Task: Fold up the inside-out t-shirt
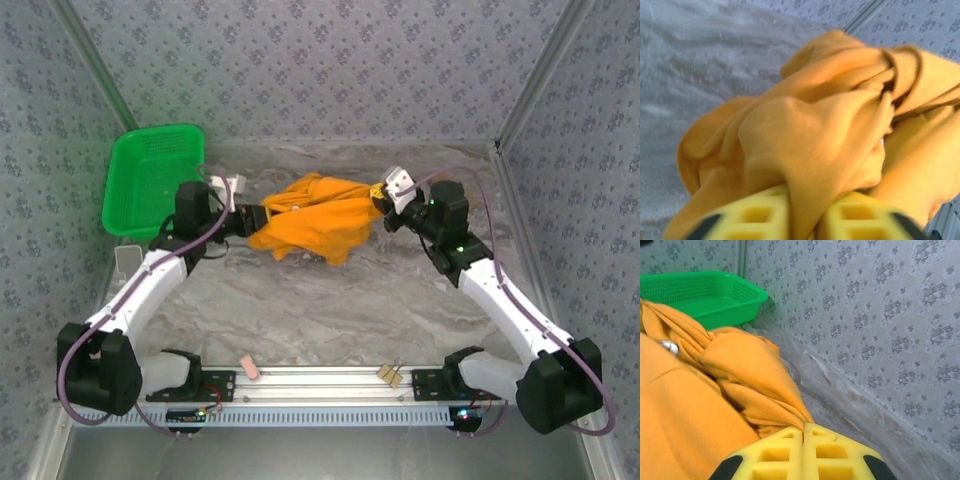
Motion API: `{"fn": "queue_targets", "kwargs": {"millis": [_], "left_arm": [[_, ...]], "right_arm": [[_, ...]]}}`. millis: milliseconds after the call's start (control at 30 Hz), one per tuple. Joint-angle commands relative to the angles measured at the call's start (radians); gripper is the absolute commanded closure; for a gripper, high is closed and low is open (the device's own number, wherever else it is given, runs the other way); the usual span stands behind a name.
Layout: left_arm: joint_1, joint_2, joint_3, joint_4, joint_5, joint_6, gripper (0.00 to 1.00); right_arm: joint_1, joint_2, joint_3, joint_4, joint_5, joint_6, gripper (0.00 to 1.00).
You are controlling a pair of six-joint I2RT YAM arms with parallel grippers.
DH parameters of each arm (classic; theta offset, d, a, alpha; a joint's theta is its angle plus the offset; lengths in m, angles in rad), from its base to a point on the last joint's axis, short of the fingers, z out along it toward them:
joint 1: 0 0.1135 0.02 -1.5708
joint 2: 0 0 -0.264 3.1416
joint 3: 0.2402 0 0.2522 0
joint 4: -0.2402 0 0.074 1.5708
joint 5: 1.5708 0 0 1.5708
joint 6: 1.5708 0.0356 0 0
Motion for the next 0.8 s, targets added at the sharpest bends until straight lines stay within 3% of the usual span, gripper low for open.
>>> {"fn": "queue_targets", "kwargs": {"millis": [0,100,167,200,333,433,767], "left_arm": [[-0.011,0.060,-0.140,0.145,-0.045,-0.076,0.42],[-0.019,0.087,-0.190,0.100,-0.073,-0.092,0.36],[-0.051,0.061,-0.181,0.051,-0.082,-0.061,0.36],[-0.082,0.039,-0.159,-0.002,-0.115,-0.025,0.35],[-0.223,0.014,-0.010,-0.199,-0.257,0.161,0.35],[-0.291,0.069,0.075,-0.242,-0.319,0.235,0.35],[-0.351,0.403,0.140,-0.145,-0.315,0.226,0.35]], "right_arm": [[0.042,0.057,-0.128,-0.024,0.079,0.044,1.00],[0.120,0.099,-0.172,-0.070,0.204,0.023,0.97],[0.150,0.104,-0.160,-0.108,0.217,0.003,0.79],[0.165,0.099,-0.139,-0.136,0.213,-0.024,0.77],[0.213,0.106,-0.010,-0.265,0.128,-0.213,0.73],[0.249,0.183,0.099,-0.368,0.125,-0.323,0.71],[0.225,0.386,0.096,-0.354,0.027,-0.319,0.66]]}}
